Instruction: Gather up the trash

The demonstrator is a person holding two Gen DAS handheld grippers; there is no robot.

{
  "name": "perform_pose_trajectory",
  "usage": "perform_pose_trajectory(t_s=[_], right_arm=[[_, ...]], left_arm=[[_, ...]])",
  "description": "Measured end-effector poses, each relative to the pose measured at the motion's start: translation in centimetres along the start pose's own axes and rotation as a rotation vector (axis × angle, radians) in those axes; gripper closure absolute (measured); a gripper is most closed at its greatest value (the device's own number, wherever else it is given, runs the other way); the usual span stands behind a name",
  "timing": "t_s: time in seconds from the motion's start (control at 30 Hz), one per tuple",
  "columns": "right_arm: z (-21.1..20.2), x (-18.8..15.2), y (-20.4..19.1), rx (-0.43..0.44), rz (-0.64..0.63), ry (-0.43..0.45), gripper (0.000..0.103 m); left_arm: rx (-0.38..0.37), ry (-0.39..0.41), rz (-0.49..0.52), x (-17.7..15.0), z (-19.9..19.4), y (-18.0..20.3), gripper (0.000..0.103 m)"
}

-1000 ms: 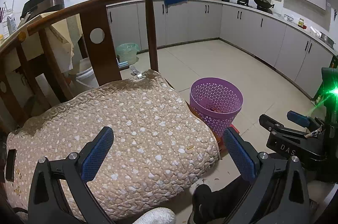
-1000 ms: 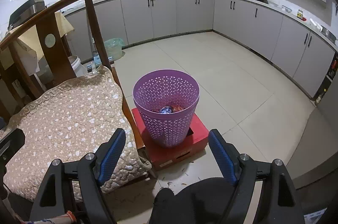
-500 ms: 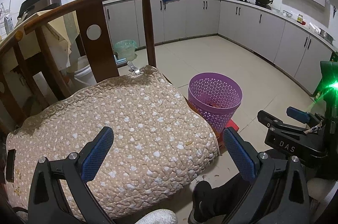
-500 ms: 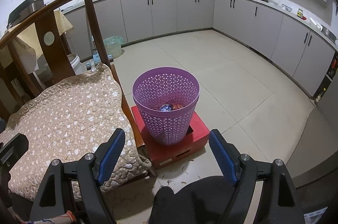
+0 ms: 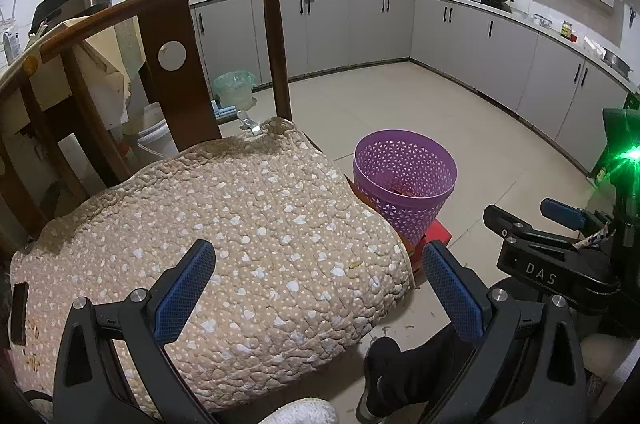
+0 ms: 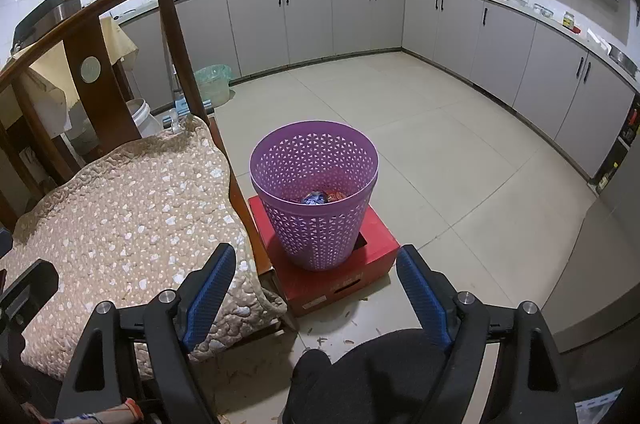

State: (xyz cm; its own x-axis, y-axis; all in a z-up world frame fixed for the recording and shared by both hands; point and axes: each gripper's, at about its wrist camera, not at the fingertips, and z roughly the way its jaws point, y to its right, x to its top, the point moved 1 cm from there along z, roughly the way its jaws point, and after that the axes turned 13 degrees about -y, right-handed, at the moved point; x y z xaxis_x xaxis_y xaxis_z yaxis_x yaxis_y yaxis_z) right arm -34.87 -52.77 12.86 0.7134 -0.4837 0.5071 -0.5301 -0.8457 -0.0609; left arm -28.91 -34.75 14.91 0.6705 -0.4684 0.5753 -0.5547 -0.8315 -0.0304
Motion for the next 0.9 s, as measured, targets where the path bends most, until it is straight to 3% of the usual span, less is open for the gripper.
perform_pose_trajectory(t_s=[0.9], right_arm=[[-0.3, -0.5, 0.4, -0.008, 0.006, 0.041, 0.016]], left_arm=[[-0.064, 0.01, 0.046, -0.5, -0.2, 1.1, 0.0]])
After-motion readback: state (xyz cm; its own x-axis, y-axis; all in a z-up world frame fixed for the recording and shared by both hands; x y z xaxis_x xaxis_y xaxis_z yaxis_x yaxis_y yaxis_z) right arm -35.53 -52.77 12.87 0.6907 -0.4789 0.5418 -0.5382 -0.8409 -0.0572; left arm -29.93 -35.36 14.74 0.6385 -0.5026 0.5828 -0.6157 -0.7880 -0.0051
